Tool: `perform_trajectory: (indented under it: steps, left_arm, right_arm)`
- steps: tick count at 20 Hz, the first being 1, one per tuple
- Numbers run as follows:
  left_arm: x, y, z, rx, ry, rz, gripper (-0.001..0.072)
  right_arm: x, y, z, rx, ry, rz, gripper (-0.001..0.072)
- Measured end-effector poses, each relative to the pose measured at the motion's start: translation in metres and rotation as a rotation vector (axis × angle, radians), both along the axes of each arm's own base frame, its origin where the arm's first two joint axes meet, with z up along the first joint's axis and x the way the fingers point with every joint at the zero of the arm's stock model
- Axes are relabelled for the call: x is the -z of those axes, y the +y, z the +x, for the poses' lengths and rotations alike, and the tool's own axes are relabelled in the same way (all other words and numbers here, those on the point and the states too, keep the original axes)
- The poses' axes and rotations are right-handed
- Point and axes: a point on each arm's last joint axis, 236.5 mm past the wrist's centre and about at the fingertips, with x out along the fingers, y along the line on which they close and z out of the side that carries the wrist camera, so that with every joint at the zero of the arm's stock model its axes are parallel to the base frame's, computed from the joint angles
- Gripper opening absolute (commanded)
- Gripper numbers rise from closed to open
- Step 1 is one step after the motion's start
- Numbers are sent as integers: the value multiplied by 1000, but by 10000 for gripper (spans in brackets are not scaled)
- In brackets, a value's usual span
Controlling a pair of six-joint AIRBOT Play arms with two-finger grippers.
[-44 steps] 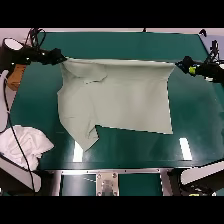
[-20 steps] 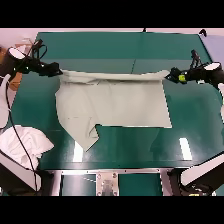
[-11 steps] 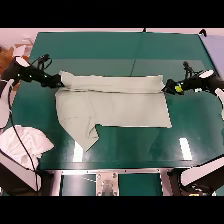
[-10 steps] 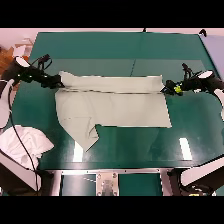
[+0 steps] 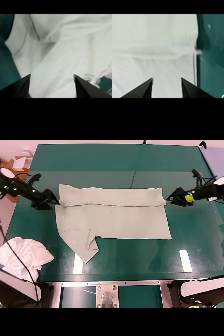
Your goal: Fold the shirts.
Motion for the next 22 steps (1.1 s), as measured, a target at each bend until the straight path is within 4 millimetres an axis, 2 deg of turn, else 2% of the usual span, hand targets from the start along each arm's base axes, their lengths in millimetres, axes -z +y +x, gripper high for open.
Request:
perform_trajectory:
  steps: [3, 5, 8, 10, 13, 17, 18, 19, 20, 21, 22]
  left_arm:
    - [-13, 7, -57, -96, 40, -39, 600]
    - [-13, -4, -102, -160, 35, -49, 600]
    - [3, -27, -158, -276, 1, -53, 600]
    - [20, -48, -183, -356, 0, -102, 599]
    - [42, -72, -200, -467, -13, -192, 599]
    - [60, -91, -200, -554, -47, -222, 579]
    - [61, -93, -195, -578, -63, -223, 412]
    - [64, -93, -191, -597, -83, -208, 326]
    - [66, -91, -186, -620, -105, -198, 160]
    - [65, -90, -179, -650, -122, -199, 31]
    - [63, -90, -175, -662, -134, -206, 29]
  right_arm:
    - [-3, -12, -57, 95, 51, 28, 397]
    - [4, -13, -100, 190, 77, 73, 398]
    - [23, -2, -148, 322, 97, 128, 398]
    - [39, 10, -172, 383, 114, 156, 398]
    - [65, 23, -195, 465, 139, 179, 413]
    - [84, 31, -204, 562, 145, 209, 429]
    - [87, 31, -206, 576, 146, 210, 429]
    - [89, 31, -206, 594, 142, 215, 429]
    - [90, 30, -204, 614, 136, 220, 429]
    - [91, 28, -202, 634, 128, 223, 429]
    - [91, 26, -199, 653, 119, 223, 429]
